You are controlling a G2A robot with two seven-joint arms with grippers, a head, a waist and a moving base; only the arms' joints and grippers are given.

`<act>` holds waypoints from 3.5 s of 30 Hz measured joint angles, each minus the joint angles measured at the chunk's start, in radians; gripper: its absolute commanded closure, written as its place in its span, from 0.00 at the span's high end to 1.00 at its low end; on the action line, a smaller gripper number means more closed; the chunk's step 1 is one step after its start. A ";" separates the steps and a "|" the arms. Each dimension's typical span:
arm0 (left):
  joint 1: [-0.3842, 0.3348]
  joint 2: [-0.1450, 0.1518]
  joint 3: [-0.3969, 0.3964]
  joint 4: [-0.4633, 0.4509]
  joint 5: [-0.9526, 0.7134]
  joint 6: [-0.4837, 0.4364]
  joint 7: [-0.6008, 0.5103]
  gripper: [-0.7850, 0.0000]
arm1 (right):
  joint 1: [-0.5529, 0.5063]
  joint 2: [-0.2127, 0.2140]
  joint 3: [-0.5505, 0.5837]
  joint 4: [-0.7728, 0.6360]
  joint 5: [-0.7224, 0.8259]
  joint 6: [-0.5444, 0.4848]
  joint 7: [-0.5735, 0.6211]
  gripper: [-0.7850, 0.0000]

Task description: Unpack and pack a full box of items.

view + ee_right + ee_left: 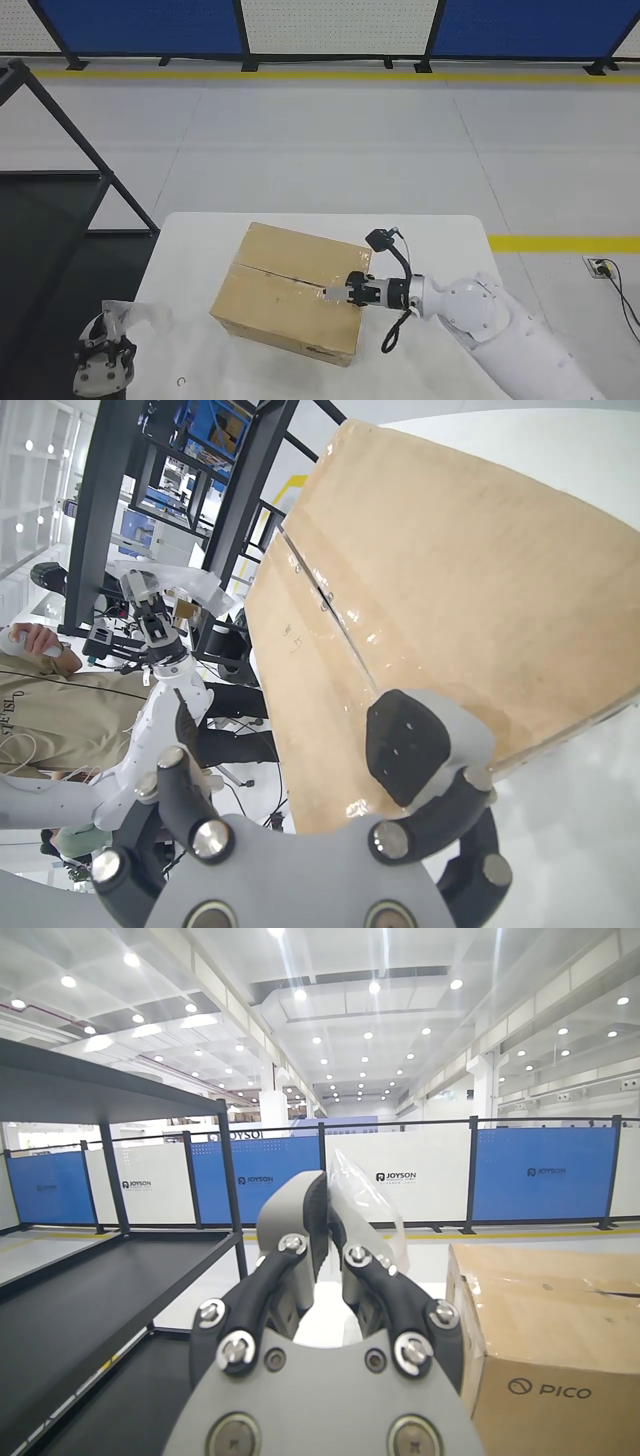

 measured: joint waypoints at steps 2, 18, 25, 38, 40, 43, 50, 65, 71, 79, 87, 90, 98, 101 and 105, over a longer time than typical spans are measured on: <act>-0.013 0.001 0.006 0.011 0.011 -0.006 -0.017 0.00 | -0.001 -0.001 0.006 0.003 -0.002 0.008 0.011 1.00; -0.053 0.012 0.039 -0.189 0.145 -0.047 -0.072 0.00 | -0.036 0.003 0.081 -0.089 -0.043 -0.106 0.047 1.00; -0.068 0.024 0.030 -0.269 0.203 -0.137 -0.137 0.00 | -0.062 0.016 0.124 -0.129 -0.042 -0.255 0.136 1.00; -0.236 0.053 -0.072 -0.391 -0.520 -0.359 -0.802 0.00 | -0.140 0.049 0.216 -0.135 -0.012 -0.397 0.256 1.00; -0.261 0.057 -0.088 -0.392 -0.598 -0.333 -0.886 0.00 | -0.156 0.052 0.222 -0.137 -0.015 -0.406 0.253 1.00; -0.287 0.065 -0.107 -0.393 -0.641 -0.311 -0.979 0.00 | -0.181 0.055 0.232 -0.135 -0.012 -0.409 0.241 1.00; -0.273 0.069 -0.076 -0.379 -0.694 -0.307 -1.000 0.00 | -0.237 0.050 0.260 -0.106 0.046 -0.248 0.073 1.00; -0.260 0.071 -0.040 -0.404 -0.566 -0.314 -0.940 0.00 | -0.260 0.035 0.242 -0.141 0.083 -0.266 -0.022 1.00; -0.318 0.061 0.101 -0.412 -0.574 -0.154 -0.933 0.00 | -0.268 -0.005 0.191 -0.123 0.300 -0.302 -0.177 1.00; -0.347 0.047 0.214 -0.406 -0.662 -0.001 -0.931 0.00 | -0.258 -0.014 0.176 -0.099 0.398 -0.326 -0.134 1.00; -0.352 0.045 0.231 -0.409 -0.676 0.011 -0.916 0.00 | -0.274 -0.029 0.148 -0.115 0.426 -0.266 -0.162 1.00; -0.387 0.038 0.287 -0.405 -0.680 0.055 -0.889 0.00 | -0.248 -0.049 0.109 -0.092 0.466 -0.236 -0.171 1.00; -0.453 0.020 0.436 -0.353 -0.635 0.121 -0.823 0.00 | -0.195 -0.108 0.033 -0.011 0.611 -0.276 -0.166 1.00; -0.462 0.016 0.468 -0.340 -0.637 0.129 -0.815 0.00 | -0.181 -0.127 0.016 0.021 0.650 -0.298 -0.158 1.00; -0.470 0.010 0.499 -0.336 -0.639 0.138 -0.807 0.00 | -0.160 -0.152 -0.003 0.064 0.682 -0.316 -0.151 0.98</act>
